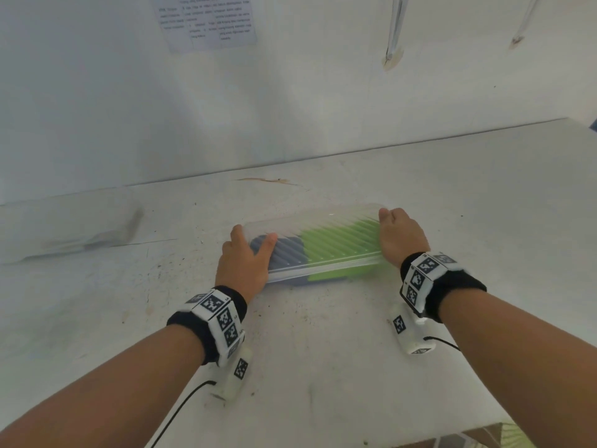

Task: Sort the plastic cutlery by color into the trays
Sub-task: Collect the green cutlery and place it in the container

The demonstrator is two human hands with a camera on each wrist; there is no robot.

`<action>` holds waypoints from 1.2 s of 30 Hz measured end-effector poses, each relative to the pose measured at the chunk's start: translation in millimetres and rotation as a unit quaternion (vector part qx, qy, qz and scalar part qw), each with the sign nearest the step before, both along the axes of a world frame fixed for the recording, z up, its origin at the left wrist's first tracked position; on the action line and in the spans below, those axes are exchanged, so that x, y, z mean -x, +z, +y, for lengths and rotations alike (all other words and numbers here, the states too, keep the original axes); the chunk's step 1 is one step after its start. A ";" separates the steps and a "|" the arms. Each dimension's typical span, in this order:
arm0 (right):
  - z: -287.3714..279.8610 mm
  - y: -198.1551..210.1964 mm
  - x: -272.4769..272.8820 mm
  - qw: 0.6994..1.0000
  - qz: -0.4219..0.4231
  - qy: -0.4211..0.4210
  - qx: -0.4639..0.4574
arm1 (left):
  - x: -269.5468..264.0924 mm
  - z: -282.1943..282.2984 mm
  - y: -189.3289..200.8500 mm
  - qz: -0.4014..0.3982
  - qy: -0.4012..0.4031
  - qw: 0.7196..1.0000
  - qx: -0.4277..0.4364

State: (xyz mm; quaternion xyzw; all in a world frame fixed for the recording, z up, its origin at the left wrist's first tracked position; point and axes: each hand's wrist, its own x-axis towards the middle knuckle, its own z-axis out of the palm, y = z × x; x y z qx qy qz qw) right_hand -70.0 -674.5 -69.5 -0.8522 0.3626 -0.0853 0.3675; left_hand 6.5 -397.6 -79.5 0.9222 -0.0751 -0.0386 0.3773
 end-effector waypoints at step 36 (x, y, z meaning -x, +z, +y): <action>208.2 18.0 -77.8 0.993 0.018 0.105 -0.047 | -53.1 223.4 17.5 0.034 0.058 0.997 -0.049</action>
